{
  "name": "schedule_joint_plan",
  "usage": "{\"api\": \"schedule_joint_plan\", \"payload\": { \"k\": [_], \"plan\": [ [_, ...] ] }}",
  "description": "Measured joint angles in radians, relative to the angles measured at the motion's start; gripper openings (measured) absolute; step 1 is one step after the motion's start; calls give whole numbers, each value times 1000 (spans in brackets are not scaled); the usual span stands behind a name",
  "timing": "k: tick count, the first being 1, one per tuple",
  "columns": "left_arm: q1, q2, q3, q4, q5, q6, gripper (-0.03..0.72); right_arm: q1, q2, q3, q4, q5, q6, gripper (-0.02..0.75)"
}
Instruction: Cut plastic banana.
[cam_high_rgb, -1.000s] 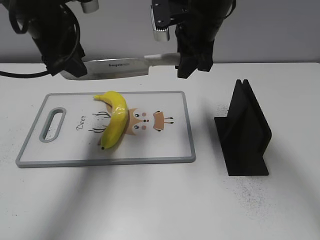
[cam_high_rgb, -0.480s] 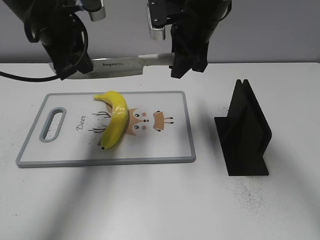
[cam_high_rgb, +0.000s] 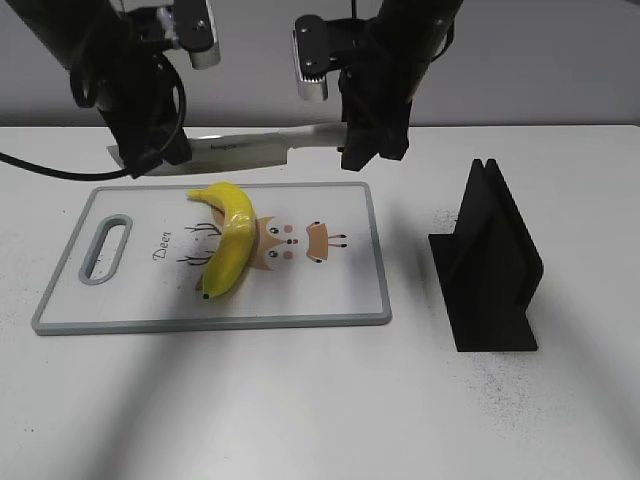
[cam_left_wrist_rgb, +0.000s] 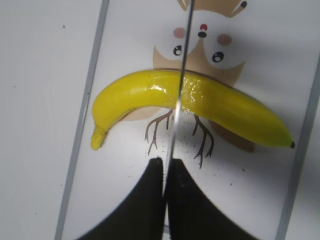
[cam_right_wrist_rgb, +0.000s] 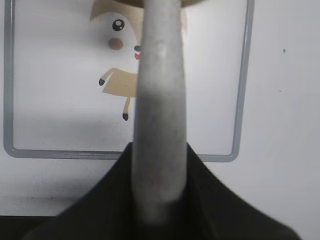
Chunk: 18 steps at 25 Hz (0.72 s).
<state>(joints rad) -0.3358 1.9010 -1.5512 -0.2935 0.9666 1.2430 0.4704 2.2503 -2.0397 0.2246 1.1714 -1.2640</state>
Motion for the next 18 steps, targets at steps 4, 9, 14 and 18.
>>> {"api": "schedule_joint_plan", "payload": {
  "k": [4,9,14,18],
  "plan": [
    [0,92,0,-1,-37,0,-17,0,57,0,-10,-11,11,162],
    [0,229,-12,-10,-96,12,-16,-7,166,-7,-24,-17,53,162],
    [-4,246,-30,-10,-83,15,-16,-10,200,-14,-41,-10,62,162],
    [-4,243,-30,-12,-80,15,-16,-10,198,-20,-41,0,64,162]
  ]
}}
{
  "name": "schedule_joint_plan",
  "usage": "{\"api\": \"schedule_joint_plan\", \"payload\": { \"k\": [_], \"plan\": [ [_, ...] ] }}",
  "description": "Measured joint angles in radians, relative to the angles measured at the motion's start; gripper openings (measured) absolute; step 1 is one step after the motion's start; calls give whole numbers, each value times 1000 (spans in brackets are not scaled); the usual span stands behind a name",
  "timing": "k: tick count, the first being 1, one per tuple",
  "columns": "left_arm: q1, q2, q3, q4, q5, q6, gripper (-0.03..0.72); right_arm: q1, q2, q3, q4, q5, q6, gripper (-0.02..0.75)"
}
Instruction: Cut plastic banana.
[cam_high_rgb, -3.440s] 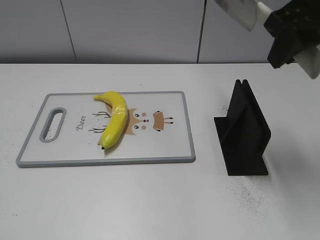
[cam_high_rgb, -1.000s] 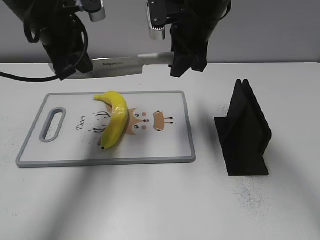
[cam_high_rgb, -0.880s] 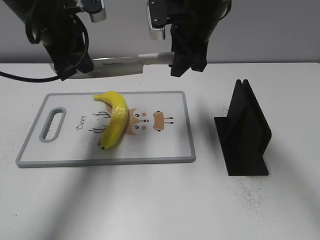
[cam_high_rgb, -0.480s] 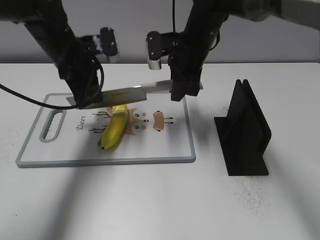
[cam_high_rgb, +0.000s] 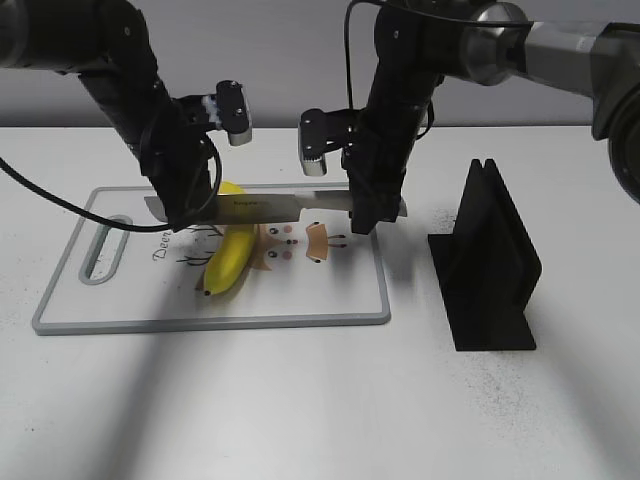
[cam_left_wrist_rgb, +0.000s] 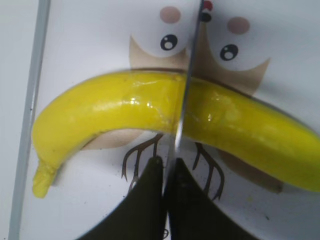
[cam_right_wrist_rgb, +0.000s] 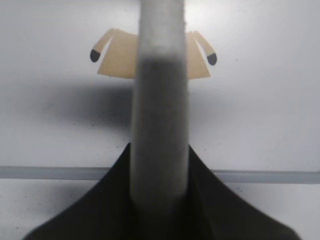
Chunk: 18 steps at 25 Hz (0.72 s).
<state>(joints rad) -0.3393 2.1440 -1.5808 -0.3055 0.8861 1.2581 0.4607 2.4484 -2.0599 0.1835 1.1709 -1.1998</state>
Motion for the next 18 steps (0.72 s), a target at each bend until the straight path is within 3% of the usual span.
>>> {"api": "schedule_joint_plan", "payload": {
  "k": [18],
  "plan": [
    [-4,-217,22,61,47,-5,-17,11,-143,-48,22,40,9,162]
  ]
}}
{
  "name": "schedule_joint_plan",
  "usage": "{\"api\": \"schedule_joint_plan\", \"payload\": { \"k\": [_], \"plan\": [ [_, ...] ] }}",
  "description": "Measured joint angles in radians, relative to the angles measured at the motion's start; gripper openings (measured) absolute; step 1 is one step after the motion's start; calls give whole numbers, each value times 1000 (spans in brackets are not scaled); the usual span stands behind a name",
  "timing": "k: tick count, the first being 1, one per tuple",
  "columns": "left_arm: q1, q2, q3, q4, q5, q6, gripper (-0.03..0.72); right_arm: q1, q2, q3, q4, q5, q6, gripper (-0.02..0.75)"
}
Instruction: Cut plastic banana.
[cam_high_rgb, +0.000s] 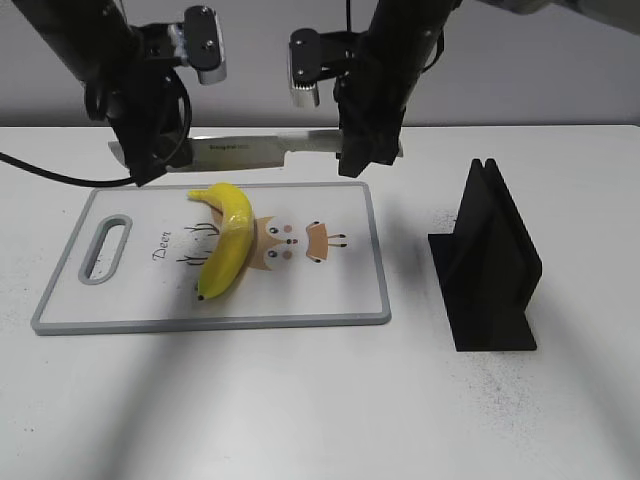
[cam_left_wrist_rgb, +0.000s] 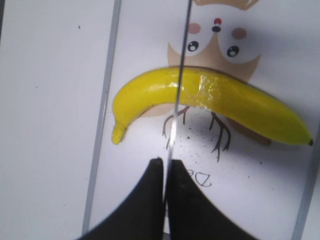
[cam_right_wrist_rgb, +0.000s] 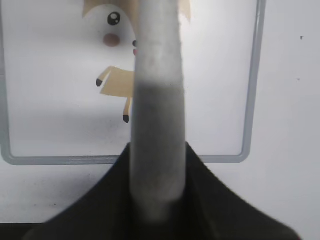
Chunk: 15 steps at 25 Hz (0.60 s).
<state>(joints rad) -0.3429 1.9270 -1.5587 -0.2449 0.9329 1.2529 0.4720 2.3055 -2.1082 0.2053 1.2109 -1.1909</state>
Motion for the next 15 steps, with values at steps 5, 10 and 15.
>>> {"api": "schedule_joint_plan", "payload": {
  "k": [5,10,15],
  "plan": [
    [2,-80,0,-7,32,-1,-18,4,-68,0,1,8,7,162],
    [2,-131,0,-29,48,-2,-18,4,-109,0,1,18,7,163],
    [2,-140,0,-34,60,-2,-18,5,-118,0,4,22,6,164]
  ]
}}
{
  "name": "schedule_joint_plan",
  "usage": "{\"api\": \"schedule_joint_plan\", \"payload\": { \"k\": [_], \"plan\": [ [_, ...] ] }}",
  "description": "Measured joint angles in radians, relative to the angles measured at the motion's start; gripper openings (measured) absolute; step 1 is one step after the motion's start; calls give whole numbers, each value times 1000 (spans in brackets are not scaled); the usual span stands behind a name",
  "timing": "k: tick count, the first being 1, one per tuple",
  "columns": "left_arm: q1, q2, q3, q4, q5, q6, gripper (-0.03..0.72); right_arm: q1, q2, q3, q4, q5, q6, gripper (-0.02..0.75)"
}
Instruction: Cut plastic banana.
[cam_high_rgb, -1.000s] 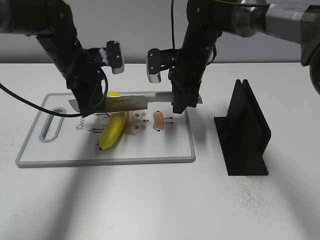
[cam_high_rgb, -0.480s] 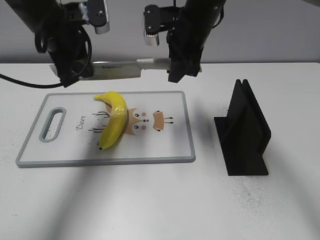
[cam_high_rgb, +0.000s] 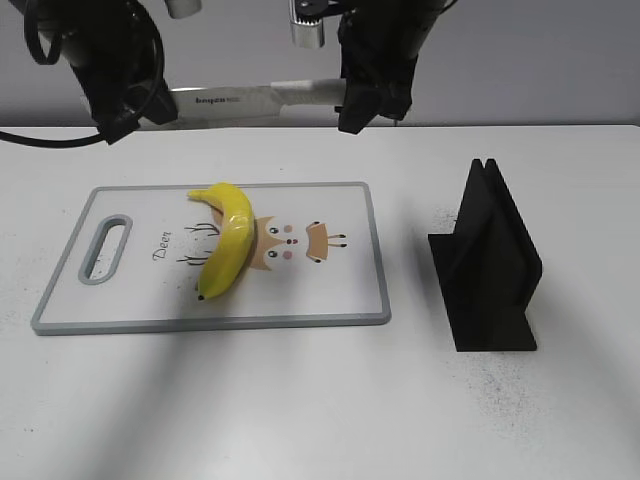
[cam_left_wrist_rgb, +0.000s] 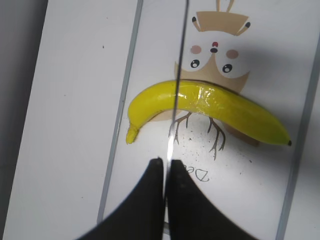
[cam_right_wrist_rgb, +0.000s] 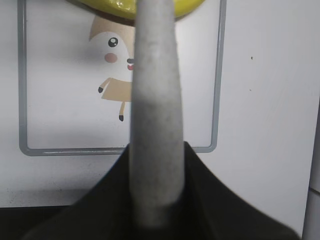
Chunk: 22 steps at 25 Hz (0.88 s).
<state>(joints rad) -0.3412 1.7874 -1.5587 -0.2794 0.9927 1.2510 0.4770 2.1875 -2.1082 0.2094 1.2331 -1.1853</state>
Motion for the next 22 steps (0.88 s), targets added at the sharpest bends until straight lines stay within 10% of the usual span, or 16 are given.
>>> {"api": "schedule_joint_plan", "payload": {
  "k": [5,12,22],
  "plan": [
    [1,-1,0,-2,-20,-8,93,0,-1,0,1,1,9,163],
    [1,-2,0,-27,-20,-16,594,0,-1,0,2,-3,34,162],
    [1,-72,0,-58,-45,-42,650,0,-1,0,2,-4,50,162]
  ]
}}
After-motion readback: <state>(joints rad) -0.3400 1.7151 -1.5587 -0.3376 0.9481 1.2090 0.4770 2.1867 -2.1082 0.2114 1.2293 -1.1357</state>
